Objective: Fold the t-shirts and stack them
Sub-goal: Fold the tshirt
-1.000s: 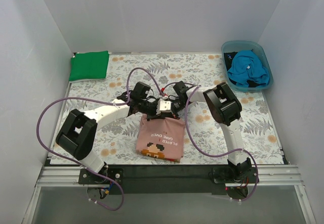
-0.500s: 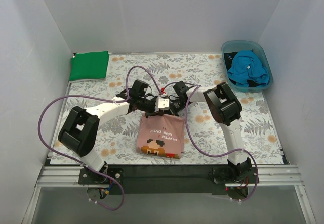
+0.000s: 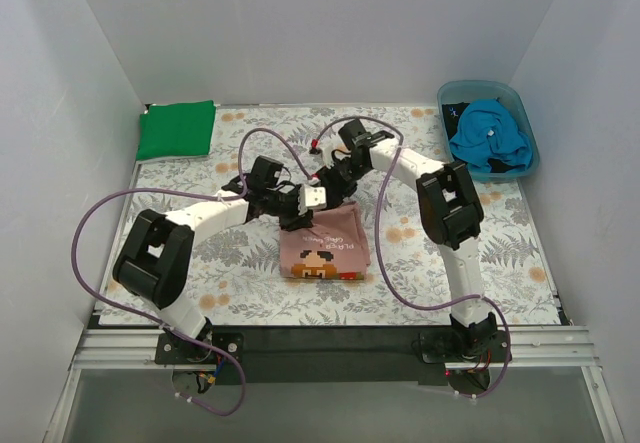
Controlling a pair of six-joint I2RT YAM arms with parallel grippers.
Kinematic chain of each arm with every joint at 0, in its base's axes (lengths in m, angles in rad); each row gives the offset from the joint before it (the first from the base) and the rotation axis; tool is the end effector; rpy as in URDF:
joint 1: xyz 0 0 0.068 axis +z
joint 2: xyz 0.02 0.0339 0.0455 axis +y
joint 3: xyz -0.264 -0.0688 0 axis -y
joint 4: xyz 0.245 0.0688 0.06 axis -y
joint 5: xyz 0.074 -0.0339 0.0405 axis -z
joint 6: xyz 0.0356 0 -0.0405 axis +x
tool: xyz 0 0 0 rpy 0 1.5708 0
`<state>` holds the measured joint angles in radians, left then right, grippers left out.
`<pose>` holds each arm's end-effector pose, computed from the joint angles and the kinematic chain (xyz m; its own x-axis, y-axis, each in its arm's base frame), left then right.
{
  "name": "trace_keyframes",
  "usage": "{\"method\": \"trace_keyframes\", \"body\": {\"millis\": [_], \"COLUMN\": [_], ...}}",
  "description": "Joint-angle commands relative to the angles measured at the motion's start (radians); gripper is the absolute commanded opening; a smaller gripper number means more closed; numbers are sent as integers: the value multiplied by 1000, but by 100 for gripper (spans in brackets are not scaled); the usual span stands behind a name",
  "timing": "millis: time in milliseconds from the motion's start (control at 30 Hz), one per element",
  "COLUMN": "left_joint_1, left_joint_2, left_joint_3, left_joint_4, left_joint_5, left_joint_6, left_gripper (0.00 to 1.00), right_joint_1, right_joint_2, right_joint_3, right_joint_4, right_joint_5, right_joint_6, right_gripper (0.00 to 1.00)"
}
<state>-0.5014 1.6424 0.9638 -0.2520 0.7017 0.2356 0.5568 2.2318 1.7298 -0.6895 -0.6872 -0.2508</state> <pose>0.2763 -0.1777 0.1886 -0.5192 0.4879 -0.7017 0.8499 0.3810 -0.3640 0.3814 0.2640 0.1623 -0.6131 -0.6076 -0.5049 -0.7846 0.3936 0.4790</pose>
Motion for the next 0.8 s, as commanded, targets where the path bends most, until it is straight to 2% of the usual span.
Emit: {"method": "trace_keyframes", "body": {"millis": [0, 33, 200, 267, 333, 367, 467, 633, 767], "left_joint_1": [35, 69, 147, 164, 181, 188, 224, 271, 270], "left_joint_2": [-55, -65, -131, -162, -176, -170, -107, 13, 56], "left_joint_3": [48, 61, 66, 50, 32, 32, 56, 116, 115], "left_joint_4": [7, 8, 22, 66, 114, 118, 118, 65, 73], "left_joint_5": [24, 39, 73, 65, 52, 45, 15, -13, -74], "left_joint_6": [-103, -180, -309, -376, -430, -467, -530, -698, -748], "left_gripper": [36, 36, 41, 43, 45, 45, 45, 45, 48], "right_joint_1": [-73, -90, -198, -218, -231, -245, -255, -256, -258], "right_joint_2": [-87, -95, -113, -107, -113, -119, -141, -126, -95], "right_joint_3": [82, 92, 111, 143, 145, 136, 71, -21, -39], "right_joint_4": [-77, -82, -90, -88, -88, -85, -85, -67, -30], "right_joint_5": [198, 193, 103, 88, 24, -4, -70, -97, -89], "right_joint_6": [-111, -111, -131, -111, -78, -71, -58, -42, -7], "right_gripper": [67, 68, 87, 86, 79, 73, 68, 65, 66]}}
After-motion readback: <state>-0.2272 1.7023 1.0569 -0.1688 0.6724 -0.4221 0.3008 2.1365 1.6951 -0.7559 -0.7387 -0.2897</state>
